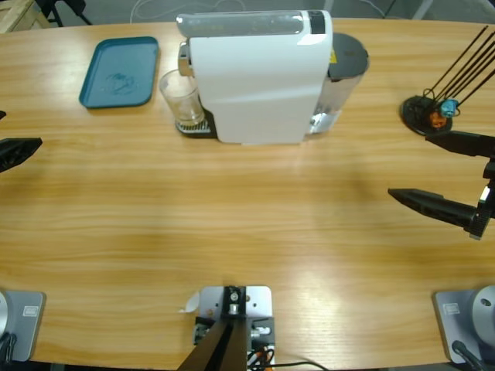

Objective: Pour coffee

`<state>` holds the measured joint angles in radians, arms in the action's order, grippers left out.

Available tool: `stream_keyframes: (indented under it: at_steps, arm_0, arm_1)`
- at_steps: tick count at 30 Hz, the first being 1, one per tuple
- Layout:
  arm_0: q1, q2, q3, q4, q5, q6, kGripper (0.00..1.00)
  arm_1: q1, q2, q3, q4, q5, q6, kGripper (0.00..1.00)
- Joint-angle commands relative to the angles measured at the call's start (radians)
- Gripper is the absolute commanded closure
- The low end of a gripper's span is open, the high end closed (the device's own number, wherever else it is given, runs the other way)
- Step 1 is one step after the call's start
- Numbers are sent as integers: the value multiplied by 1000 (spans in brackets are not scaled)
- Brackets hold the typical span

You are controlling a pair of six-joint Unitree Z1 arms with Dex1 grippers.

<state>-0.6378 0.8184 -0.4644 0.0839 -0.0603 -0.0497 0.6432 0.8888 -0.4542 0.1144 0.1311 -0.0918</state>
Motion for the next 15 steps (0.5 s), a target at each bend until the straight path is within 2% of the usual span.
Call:
stream_keyframes:
  at_steps: [1,10,15]
  arm_0:
    - [3,-5,32,-3,0,-12,0]
    - [3,11,30,-2,-3,-12,0]
    - [-27,86,2,-9,-58,-10,0]
  arm_1:
    - [7,12,15,21,0,-9,0]
    - [7,5,15,22,1,-9,0]
    - [7,-4,15,22,1,-9,0]
